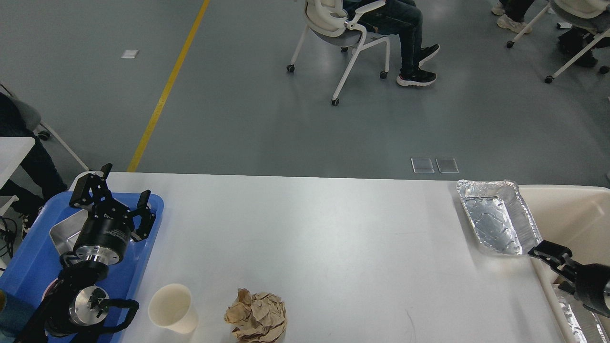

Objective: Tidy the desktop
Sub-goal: 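Lower the right gripper to the foil tray's edge nearest the robot and grasp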

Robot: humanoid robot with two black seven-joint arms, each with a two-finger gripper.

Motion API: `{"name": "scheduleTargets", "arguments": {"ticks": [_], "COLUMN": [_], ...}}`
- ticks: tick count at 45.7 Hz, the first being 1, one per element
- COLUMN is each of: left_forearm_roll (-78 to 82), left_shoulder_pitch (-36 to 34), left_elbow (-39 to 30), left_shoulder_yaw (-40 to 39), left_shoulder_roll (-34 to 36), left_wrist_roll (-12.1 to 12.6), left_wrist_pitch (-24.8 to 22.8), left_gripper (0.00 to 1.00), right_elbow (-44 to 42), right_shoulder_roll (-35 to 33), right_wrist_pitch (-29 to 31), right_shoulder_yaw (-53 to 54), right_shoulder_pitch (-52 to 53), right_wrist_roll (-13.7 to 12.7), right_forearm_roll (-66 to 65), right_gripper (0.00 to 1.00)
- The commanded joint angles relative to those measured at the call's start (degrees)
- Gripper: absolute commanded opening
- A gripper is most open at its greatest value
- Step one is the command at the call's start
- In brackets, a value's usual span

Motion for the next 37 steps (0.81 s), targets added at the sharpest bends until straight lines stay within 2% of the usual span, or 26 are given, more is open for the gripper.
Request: {"name": "scheduleTargets", "arguments": {"ticks": [1, 7, 13, 24, 37], "left_forearm_roll": [0.05, 0.05, 0.05, 0.05, 0.05], "left_shoulder_pitch": [-0.29, -0.38, -0.47, -0.29, 0.06], "left_elbow": [0.00, 0.00, 0.00, 0.00, 0.00], "left_shoulder_yaw": [0.94, 0.94, 1.11, 1.29, 1.29], "left_shoulder_roll": [0.14, 0.05, 0.05, 0.05, 0.32], "left_wrist_roll": [2.53, 5.53, 5.62, 5.62, 5.62], "left_wrist_pitch": [0.01, 0.19, 0.28, 0.28, 0.28], "left_gripper": [0.97, 0.97, 0.97, 0.97, 0.97], "right_elbow": [-1.16, -4.58, -8.54, -11.00, -17.86], "right_shoulder_roll": [2.02, 2.54, 3.86, 6.85, 14.58], "right_wrist_pitch": [-1.58, -2.20, -2.11, -1.76, -1.14], "right_shoulder_yaw": [0.04, 0.13, 0.04, 0.13, -0.05], "right_shoulder_pitch": [1.12, 2.43, 3.58, 6.39, 8.41], "right_wrist_roll": [-2.06, -2.42, -2.42, -2.50, -3.73], "right_forearm_roll": [8.39, 17.97, 25.10, 27.47, 32.14], "right_gripper": [1.00, 1.00, 1.00, 1.00, 1.00]}}
